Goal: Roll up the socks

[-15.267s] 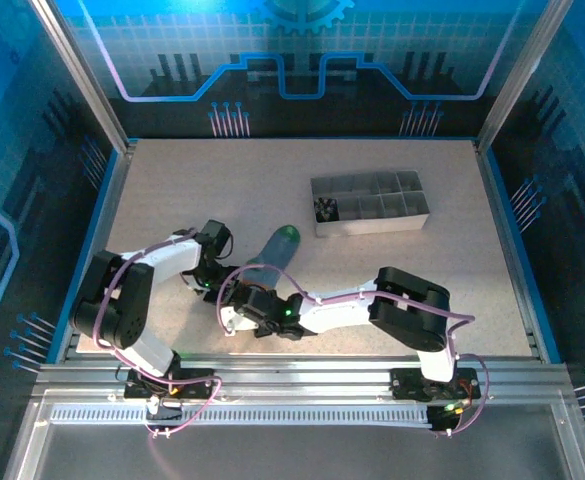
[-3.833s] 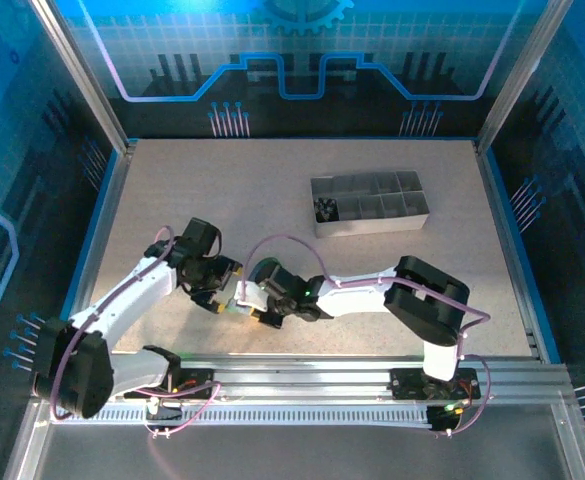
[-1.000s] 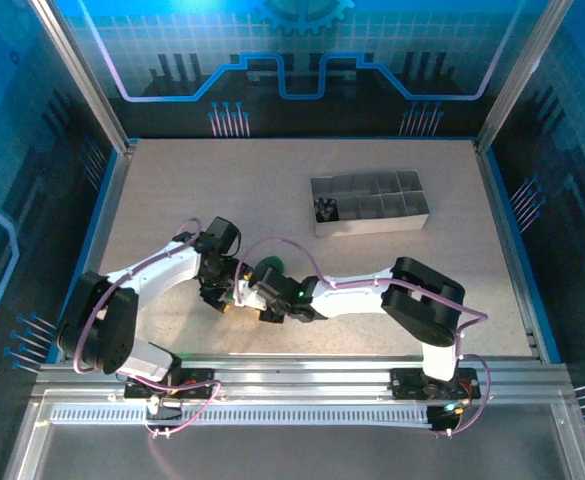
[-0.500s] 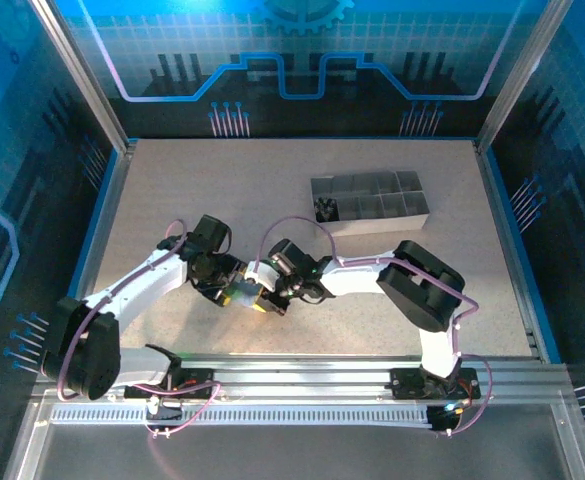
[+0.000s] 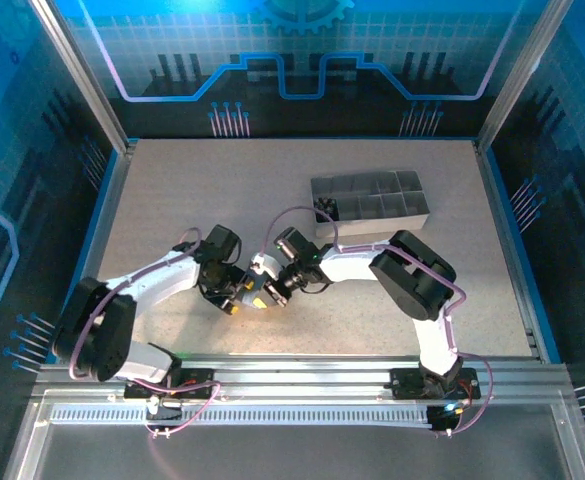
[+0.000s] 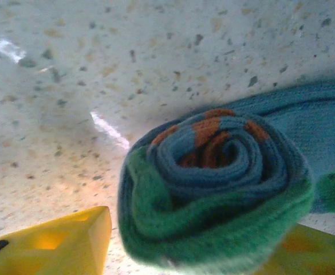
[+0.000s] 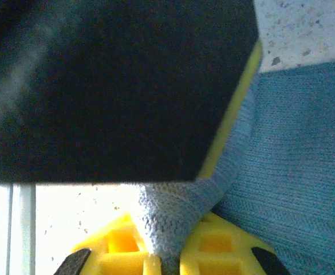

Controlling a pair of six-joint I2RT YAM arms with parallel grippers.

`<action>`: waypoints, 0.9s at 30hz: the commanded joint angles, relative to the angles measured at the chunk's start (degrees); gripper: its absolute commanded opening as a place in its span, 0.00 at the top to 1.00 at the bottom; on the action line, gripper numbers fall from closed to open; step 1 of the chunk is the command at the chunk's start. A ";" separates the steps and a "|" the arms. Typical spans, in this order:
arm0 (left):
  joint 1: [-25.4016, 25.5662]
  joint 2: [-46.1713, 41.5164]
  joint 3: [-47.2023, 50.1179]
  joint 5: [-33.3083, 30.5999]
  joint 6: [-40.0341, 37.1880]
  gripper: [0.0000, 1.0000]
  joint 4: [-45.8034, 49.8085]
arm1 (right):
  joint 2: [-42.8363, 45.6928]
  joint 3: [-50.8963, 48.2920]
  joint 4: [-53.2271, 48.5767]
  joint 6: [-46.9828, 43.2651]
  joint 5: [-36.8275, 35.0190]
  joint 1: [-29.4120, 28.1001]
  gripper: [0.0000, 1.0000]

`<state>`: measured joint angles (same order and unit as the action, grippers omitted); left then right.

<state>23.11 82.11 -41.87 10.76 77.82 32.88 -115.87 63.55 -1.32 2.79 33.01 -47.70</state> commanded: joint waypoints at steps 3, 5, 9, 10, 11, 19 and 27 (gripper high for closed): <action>1.38 4.92 0.64 -1.04 -1.29 0.52 4.44 | -7.86 -3.27 -17.54 2.17 -8.02 2.22 1.00; 1.36 6.06 0.64 -1.54 -1.56 0.59 5.93 | -6.64 -3.04 -17.38 1.12 -8.84 2.22 0.99; 1.50 7.59 0.79 -1.18 -1.58 0.65 7.04 | 3.11 -7.45 -10.20 -1.68 -14.79 1.08 0.73; 1.53 7.50 0.81 -1.18 -1.43 0.66 7.02 | 7.20 -9.62 -7.12 -2.75 -17.16 0.28 0.65; 1.52 7.37 0.76 -1.27 -1.37 0.66 7.18 | 11.58 -11.93 -3.65 -4.15 -20.15 -0.78 0.58; 1.67 7.99 -1.53 -1.20 -1.81 0.66 8.45 | 25.80 -17.29 4.44 -15.26 -40.14 -9.17 0.34; 1.67 8.89 -3.08 -0.16 -2.23 0.66 8.07 | 17.80 -9.61 3.23 -22.79 -52.85 -18.49 0.33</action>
<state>24.23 88.38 -46.17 11.84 76.62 34.02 -95.00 50.87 1.98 -15.81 -11.64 -64.58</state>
